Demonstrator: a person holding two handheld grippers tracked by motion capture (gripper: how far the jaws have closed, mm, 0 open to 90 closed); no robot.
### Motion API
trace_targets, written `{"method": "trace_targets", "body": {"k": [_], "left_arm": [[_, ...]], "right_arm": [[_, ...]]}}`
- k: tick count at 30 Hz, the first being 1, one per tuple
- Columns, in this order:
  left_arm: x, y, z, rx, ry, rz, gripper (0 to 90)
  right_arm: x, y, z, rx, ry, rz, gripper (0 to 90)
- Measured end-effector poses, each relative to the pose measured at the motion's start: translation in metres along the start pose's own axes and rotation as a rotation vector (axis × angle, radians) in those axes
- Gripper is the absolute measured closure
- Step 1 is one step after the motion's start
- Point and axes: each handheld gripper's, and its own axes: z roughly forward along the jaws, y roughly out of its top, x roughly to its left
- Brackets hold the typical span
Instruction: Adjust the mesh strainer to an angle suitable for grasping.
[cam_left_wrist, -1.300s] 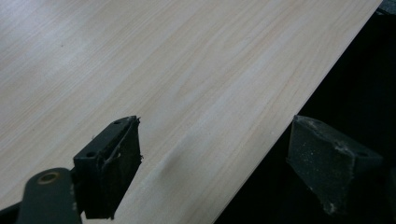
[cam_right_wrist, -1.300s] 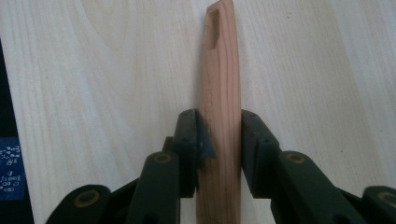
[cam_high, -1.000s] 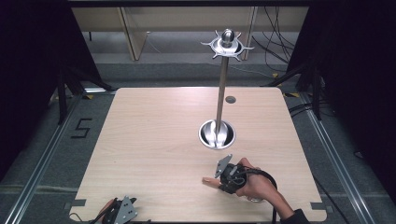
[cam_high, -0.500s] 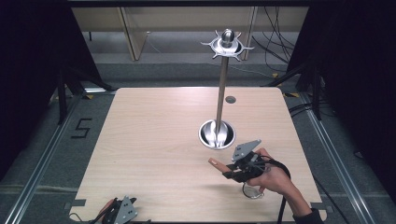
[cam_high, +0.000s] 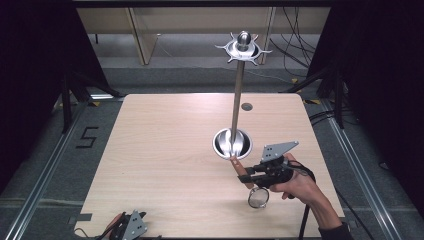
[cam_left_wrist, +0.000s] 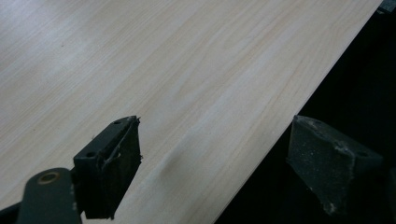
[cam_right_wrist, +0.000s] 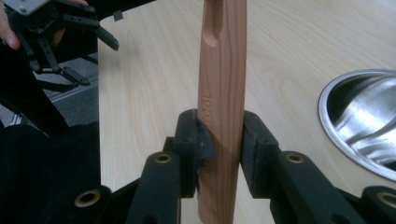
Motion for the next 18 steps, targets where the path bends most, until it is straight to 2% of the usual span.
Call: {"method": "trace_targets", "body": {"k": [2, 4, 6, 7, 8, 9, 11, 13, 15, 16, 17, 18], "left_arm": [[0.0, 0.0, 0.0, 0.001, 0.001, 0.001, 16.5], [0.0, 0.0, 0.0, -0.001, 0.001, 0.0, 16.5], [0.0, 0.0, 0.0, -0.003, 0.002, 0.0, 16.5], [0.001, 0.0, 0.0, -0.002, 0.002, 0.0, 16.6], [0.0, 0.0, 0.001, -0.012, 0.008, -0.014, 16.5], [0.0, 0.0, 0.001, -0.012, 0.006, -0.011, 16.5], [0.001, 0.0, 0.0, -0.004, 0.003, -0.002, 16.5], [0.0, 0.0, 0.0, -0.001, 0.011, -0.011, 16.6], [0.001, 0.0, -0.001, -0.004, 0.01, -0.012, 16.6], [0.001, 0.0, -0.001, -0.005, 0.012, -0.013, 16.6], [0.001, 0.0, -0.001, -0.011, 0.015, -0.017, 16.6], [0.002, 0.0, -0.001, -0.016, 0.013, -0.014, 16.6]], "right_arm": [[-0.001, 0.001, -0.001, -0.005, 0.006, -0.005, 71.6], [-0.001, 0.002, -0.002, -0.021, -0.007, -0.001, 71.6], [0.0, 0.004, -0.005, -0.014, -0.002, 0.0, 71.5], [0.0, 0.005, -0.005, -0.037, -0.016, -0.01, 71.5], [0.0, 0.006, -0.006, -0.022, -0.012, -0.003, 71.5], [-0.001, 0.007, -0.007, -0.036, -0.015, -0.015, 71.5], [0.0, 0.008, -0.01, -0.035, -0.023, -0.002, 71.5], [-0.001, 0.01, -0.015, -0.048, -0.034, 0.007, 71.5], [-0.002, 0.011, -0.016, -0.055, -0.039, -0.003, 71.5], [-0.002, 0.013, -0.019, -0.064, -0.042, 0.015, 71.5], [-0.004, 0.014, -0.021, -0.072, -0.048, -0.011, 71.6], [-0.005, 0.016, -0.025, -0.079, -0.057, -0.01, 71.5]]}}
